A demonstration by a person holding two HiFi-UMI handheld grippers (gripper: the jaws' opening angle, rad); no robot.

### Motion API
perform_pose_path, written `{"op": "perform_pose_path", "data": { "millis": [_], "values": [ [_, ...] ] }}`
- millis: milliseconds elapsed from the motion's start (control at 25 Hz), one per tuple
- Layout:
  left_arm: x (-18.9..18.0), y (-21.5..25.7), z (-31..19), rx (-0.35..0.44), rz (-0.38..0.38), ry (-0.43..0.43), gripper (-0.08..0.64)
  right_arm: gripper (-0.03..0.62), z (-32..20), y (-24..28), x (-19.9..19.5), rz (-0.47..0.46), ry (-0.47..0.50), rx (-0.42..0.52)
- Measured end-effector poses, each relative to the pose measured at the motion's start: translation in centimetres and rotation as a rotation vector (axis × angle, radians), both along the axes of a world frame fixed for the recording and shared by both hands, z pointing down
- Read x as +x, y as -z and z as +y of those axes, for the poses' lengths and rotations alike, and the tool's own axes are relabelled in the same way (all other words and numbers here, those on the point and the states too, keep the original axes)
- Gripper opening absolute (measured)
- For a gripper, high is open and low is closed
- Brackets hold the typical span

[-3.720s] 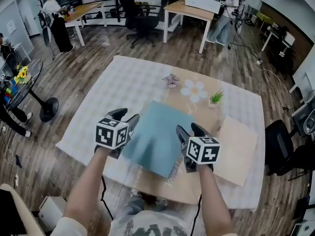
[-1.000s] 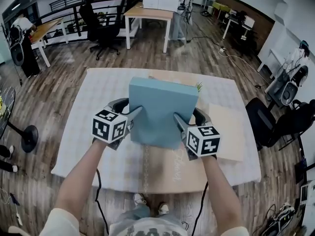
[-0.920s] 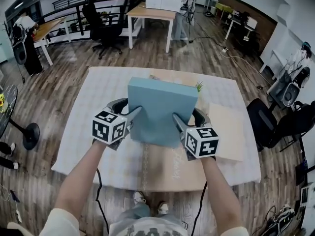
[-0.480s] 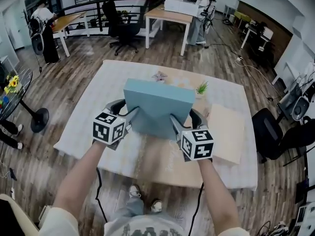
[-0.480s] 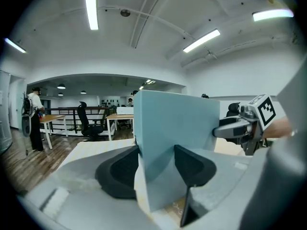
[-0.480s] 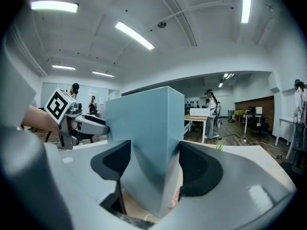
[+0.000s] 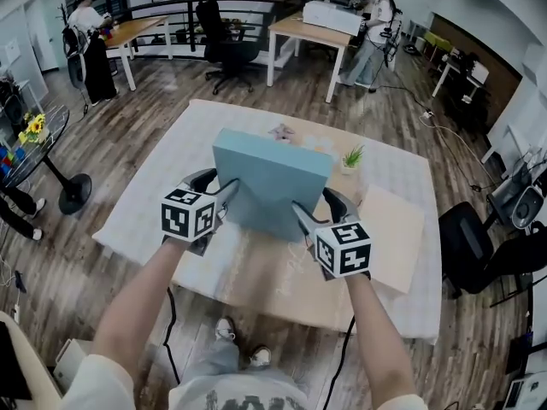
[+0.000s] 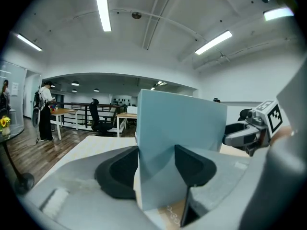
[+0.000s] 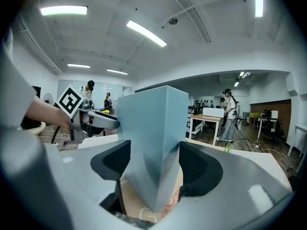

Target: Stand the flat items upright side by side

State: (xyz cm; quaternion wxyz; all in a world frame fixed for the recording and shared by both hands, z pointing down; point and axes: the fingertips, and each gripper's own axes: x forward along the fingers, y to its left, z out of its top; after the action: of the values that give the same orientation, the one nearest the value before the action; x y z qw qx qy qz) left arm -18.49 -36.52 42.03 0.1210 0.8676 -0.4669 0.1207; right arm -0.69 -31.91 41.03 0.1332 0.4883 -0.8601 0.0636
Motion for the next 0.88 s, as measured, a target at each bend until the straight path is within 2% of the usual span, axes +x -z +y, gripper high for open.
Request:
{"op": "perform_pose_path", "data": {
  "millis": [120, 360, 600, 760, 880],
  "values": [
    [-0.2, 0.0, 0.1, 0.001, 0.02, 0.018, 0.239, 0.325, -0.1, 0.0, 0.4, -0.007, 0.043, 0.005],
    [-0.3, -0.4, -0.2, 0.007, 0.002, 0.032, 0.239, 0.366, -2.1, -1.0, 1.1, -0.031, 0.166, -0.039],
    [-1.1, -1.2, 0.5, -0.008, -0.017, 0.046, 0.239, 0.399, -3.4, -1.9, -0.8, -0.069, 0.317, -0.099],
    [-1.1, -1.4, 1.4, -0.011, -0.029, 0.038, 0.239, 0.405, -3.6, -2.1, -2.5, -0.042, 0.431, -0.133],
    [-1.1, -1.1, 2.3, -0.009, -0.038, 0.029, 0.239, 0.405, -3.8, -1.7, -3.1, -0.036, 0.482, -0.139]
  ]
}}
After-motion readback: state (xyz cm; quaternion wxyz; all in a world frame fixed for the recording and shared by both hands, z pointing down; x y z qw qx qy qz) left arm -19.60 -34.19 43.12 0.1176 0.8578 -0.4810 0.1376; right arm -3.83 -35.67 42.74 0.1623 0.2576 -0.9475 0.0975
